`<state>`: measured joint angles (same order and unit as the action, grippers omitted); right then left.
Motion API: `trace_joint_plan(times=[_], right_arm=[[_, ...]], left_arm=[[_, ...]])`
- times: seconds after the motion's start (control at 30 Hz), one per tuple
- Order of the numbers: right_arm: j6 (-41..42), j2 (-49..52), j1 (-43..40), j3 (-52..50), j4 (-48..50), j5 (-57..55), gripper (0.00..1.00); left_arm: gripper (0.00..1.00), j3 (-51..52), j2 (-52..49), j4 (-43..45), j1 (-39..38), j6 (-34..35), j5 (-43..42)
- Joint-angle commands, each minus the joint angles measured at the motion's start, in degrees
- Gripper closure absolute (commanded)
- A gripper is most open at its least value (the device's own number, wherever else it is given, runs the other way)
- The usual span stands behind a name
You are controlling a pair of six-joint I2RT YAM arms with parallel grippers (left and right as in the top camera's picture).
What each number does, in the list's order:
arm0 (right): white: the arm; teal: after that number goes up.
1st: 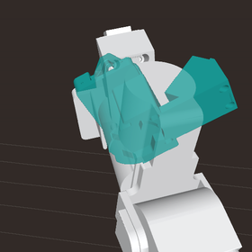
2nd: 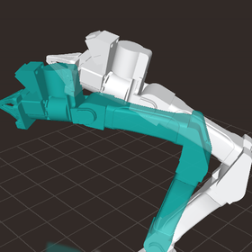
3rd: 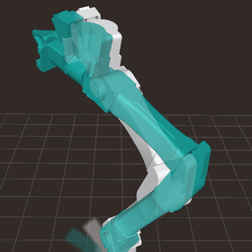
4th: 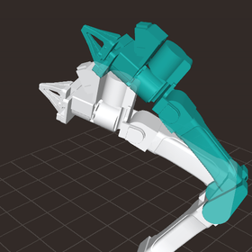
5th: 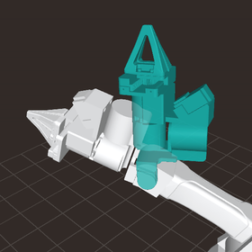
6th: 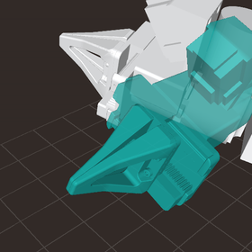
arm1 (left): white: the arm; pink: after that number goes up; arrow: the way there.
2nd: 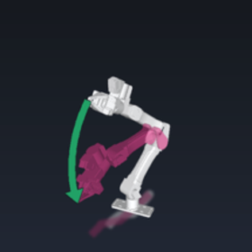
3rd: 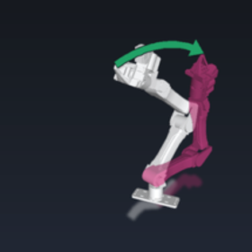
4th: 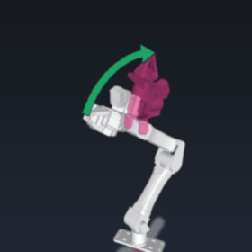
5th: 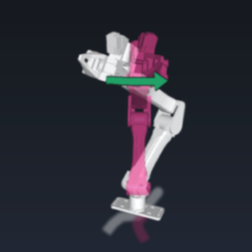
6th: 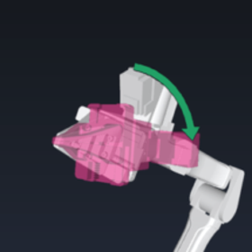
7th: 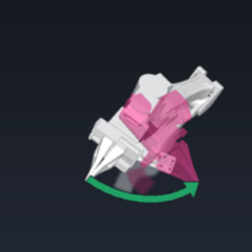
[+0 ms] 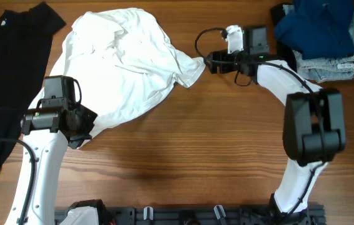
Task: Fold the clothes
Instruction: 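Lift the T-shirt with both grippers and shake it out in the air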
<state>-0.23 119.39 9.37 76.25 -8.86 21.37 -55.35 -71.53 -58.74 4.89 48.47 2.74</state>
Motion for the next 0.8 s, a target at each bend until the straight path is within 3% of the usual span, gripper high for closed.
trace_joint_plan(times=[0.0,0.27,0.3,0.4,0.43,0.5,0.7,0.77], right_arm=[[0.7,4.1,2.7,1.0,1.8,1.5,0.09],[2.2,8.3,6.1,1.0,5.0,0.0,0.15],[2.2,8.5,6.3,1.0,4.7,0.0,0.22],[2.2,8.5,6.4,1.0,4.7,0.0,0.6],[2.4,8.5,6.4,1.0,4.7,0.0,0.77],[3.4,8.5,6.4,1.0,4.7,0.0,0.94],[3.5,6.9,5.9,1.4,4.3,0.0,0.96],[3.7,3.4,4.6,2.8,2.5,0.0,0.96]], left_arm=[[0.96,-0.4,0.9,0.0,0.1,-1.8,-0.7],[0.96,-0.4,0.9,0.2,0.1,-1.8,-0.3],[0.96,-0.4,0.9,0.3,0.1,-1.8,0.0],[0.96,-0.4,0.9,0.7,0.1,-1.8,0.5],[0.96,-0.4,0.9,0.9,0.1,-1.8,0.6],[0.96,-0.4,0.9,1.1,0.1,-1.8,1.0],[0.96,-0.4,1.0,3.0,0.1,-2.3,3.0],[0.96,-0.5,1.2,6.7,0.1,-5.9,2.9]])
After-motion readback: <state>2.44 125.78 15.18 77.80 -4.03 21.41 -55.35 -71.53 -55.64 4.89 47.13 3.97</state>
